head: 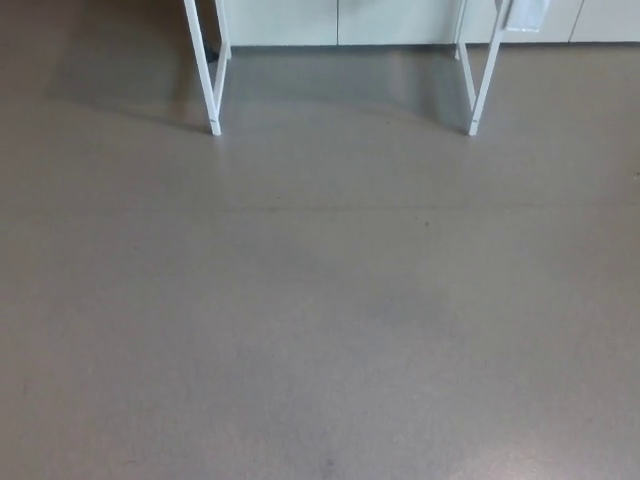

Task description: The robot walks towards a desk on which a file tray is kept in the middle and a stapler is kept to its right. The robot lifts the stapler using its right hand and places it on the file tray.

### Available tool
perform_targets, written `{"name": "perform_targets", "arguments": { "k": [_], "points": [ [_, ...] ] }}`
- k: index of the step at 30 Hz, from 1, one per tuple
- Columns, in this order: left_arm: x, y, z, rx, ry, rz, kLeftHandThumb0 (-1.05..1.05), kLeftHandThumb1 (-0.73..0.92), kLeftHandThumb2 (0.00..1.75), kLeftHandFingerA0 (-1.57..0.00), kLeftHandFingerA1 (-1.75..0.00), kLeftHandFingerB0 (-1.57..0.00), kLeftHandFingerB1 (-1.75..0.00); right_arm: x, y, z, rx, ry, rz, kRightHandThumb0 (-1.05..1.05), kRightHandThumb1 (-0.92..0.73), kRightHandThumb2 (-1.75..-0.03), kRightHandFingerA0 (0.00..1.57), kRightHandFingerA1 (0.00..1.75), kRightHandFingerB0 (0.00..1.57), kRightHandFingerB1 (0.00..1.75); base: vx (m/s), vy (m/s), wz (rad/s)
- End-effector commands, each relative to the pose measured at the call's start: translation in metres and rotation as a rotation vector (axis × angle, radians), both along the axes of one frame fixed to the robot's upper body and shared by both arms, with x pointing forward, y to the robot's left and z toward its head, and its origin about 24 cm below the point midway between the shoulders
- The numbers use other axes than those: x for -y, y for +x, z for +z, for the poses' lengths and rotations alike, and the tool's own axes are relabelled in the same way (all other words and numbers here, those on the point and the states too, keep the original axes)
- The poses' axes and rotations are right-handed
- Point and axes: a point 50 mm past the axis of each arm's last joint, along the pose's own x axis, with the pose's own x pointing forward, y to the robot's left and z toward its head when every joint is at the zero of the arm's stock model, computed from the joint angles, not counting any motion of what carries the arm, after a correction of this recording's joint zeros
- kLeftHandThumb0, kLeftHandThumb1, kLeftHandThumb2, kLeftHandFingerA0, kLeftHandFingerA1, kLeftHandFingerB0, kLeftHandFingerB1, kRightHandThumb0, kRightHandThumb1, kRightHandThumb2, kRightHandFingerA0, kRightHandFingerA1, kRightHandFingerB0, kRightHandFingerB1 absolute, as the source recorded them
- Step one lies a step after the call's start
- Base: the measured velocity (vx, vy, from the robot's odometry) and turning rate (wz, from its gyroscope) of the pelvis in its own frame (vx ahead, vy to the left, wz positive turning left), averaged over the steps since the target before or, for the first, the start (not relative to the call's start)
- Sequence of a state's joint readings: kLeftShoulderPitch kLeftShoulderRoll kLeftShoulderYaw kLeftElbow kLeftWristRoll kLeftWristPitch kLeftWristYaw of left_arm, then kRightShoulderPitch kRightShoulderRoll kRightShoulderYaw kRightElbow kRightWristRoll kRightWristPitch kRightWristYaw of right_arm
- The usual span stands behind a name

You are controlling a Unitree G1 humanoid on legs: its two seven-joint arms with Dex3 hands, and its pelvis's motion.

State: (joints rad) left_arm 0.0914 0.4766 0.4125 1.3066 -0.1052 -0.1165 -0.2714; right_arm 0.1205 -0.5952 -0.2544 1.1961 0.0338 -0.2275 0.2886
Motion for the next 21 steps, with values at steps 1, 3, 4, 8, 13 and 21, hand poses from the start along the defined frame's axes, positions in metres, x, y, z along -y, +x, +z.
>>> {"name": "perform_targets", "arguments": {
  "k": [1, 3, 4, 8, 13, 21],
  "points": [
    [-0.0032, 0.0003, 0.0031, 0.028, 0.010, 0.011, -1.00, 0.52, 1.16, -0.14, -0.88, 0.00, -0.61, 0.0058, 0.0016, 0.0064, 0.017, -0.028, -0.003, -0.43, -0.48, -0.58, 0.21, 0.45, 0.08, 0.22, -0.12, -0.097, -0.07],
    [-0.0035, 0.0007, 0.0035, 0.010, 0.034, -0.020, -1.02, 0.54, 1.18, -0.21, -0.91, 0.00, -0.62, 0.0055, 0.0022, 0.0054, 0.044, -0.005, -0.045, -0.41, -0.46, -0.57, 0.12, 0.44, 0.09, 0.24, -0.04, -0.057, -0.08],
    [-0.0035, 0.0007, 0.0035, 0.008, 0.035, -0.023, -1.02, 0.54, 1.18, -0.21, -0.91, 0.00, -0.62, 0.0055, 0.0022, 0.0054, 0.043, -0.006, -0.044, -0.41, -0.46, -0.57, 0.12, 0.44, 0.09, 0.24, 0.00, 0.000, 0.00],
    [-0.0051, 0.0027, 0.0052, 0.020, 0.030, -0.016, -0.99, 0.51, 1.17, -0.21, -0.93, 0.00, -0.65, 0.0040, 0.0011, 0.0040, 0.032, -0.011, -0.029, -0.40, -0.49, -0.57, 0.20, 0.45, 0.09, 0.22, 0.05, 0.105, -0.04],
    [-0.0046, 0.0039, 0.0049, 0.021, 0.029, -0.018, -1.05, 0.54, 1.18, -0.10, -0.86, 0.00, -0.61, 0.0036, 0.0015, 0.0045, 0.051, -0.006, -0.035, -0.37, -0.33, -0.77, 0.01, 0.50, 0.00, 0.37, 0.21, 0.263, -0.09],
    [-0.0043, 0.0028, 0.0041, 0.005, 0.038, -0.020, -1.05, 0.67, 0.70, -0.13, -1.14, 0.00, -0.63, 0.0044, 0.0024, 0.0058, 0.029, -0.018, -0.010, -0.40, -0.50, -0.57, 0.15, 0.44, 0.10, 0.22, 0.17, 0.048, 0.05]
  ]
}}
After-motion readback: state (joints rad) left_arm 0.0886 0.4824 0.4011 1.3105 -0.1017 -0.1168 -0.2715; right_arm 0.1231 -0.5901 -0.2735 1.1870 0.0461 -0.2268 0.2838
